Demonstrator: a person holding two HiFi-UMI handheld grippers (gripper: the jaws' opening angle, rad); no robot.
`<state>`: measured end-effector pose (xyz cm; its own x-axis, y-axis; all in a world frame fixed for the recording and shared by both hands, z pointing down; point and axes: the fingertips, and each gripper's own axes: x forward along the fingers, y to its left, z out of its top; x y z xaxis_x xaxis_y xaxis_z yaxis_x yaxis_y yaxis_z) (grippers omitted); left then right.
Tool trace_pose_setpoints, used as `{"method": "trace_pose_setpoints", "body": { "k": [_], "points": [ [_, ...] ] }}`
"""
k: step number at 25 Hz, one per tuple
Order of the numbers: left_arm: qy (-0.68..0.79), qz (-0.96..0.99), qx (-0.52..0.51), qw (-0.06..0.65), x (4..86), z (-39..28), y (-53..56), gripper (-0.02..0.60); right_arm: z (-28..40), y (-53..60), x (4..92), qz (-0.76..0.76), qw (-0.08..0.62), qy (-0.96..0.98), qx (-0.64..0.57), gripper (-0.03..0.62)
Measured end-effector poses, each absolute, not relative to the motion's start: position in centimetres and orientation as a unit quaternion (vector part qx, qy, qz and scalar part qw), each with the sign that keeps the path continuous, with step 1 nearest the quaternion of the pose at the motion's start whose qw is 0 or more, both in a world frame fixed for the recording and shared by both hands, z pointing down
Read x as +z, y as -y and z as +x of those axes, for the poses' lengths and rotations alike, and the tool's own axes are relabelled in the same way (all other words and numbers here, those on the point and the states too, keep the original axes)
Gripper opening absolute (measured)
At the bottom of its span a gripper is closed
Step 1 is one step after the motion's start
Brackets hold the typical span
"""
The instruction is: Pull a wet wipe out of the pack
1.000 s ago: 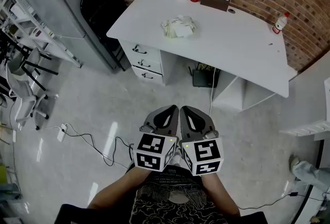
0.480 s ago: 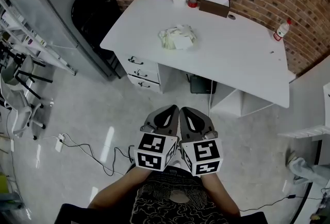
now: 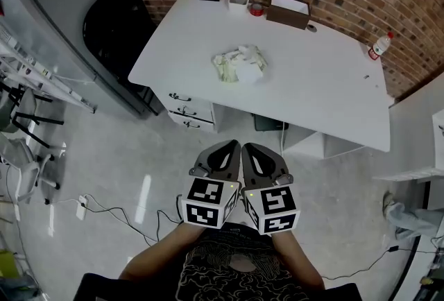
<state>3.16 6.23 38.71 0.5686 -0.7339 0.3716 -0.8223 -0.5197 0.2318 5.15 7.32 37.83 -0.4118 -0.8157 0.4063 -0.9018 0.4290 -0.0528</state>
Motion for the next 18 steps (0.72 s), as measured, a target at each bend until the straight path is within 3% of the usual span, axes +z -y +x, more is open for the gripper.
{"method": "trace_pose_setpoints", "body": {
  "k": [18],
  "points": [
    [0.418, 0.882, 0.112, 0.185, 38.6, -4.0, 1.5, 0.011, -2.0, 0.3, 37.7, 0.546, 0.172, 0.811, 0.124, 0.018]
  ]
}}
